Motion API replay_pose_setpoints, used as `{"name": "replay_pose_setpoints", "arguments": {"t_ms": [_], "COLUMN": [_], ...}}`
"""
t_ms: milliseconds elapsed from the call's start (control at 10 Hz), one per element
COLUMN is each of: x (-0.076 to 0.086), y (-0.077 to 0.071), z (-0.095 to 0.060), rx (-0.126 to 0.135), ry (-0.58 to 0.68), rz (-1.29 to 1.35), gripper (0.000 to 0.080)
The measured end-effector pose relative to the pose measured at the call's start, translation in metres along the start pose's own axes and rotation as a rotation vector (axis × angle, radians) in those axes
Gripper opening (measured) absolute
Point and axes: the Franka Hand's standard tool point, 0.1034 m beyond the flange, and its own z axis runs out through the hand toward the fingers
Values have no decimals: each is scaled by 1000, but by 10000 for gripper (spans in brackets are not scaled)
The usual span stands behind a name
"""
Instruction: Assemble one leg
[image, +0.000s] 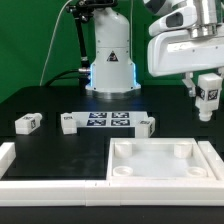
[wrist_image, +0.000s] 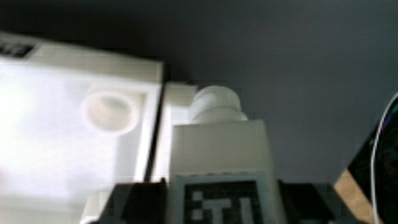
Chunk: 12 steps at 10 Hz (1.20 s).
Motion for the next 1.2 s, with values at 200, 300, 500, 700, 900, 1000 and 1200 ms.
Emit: {"name": "replay_pose_setpoints", "arguments": {"t_ms": [200, 300, 500, 700, 900, 1000, 1200], "x": [31, 39, 43, 43, 47, 56, 71], "y": [9, 19, 23, 23, 35, 47, 66], "z": [6, 11, 12, 12, 16, 19, 28], "rx": [1, 3, 2, 2, -3, -8, -19], "ry": [28, 35, 39, 38, 38, 34, 52], "rz": [-33, -8, -27, -27, -54, -37, -90], "gripper": [290, 290, 290, 290, 290, 290, 290]}}
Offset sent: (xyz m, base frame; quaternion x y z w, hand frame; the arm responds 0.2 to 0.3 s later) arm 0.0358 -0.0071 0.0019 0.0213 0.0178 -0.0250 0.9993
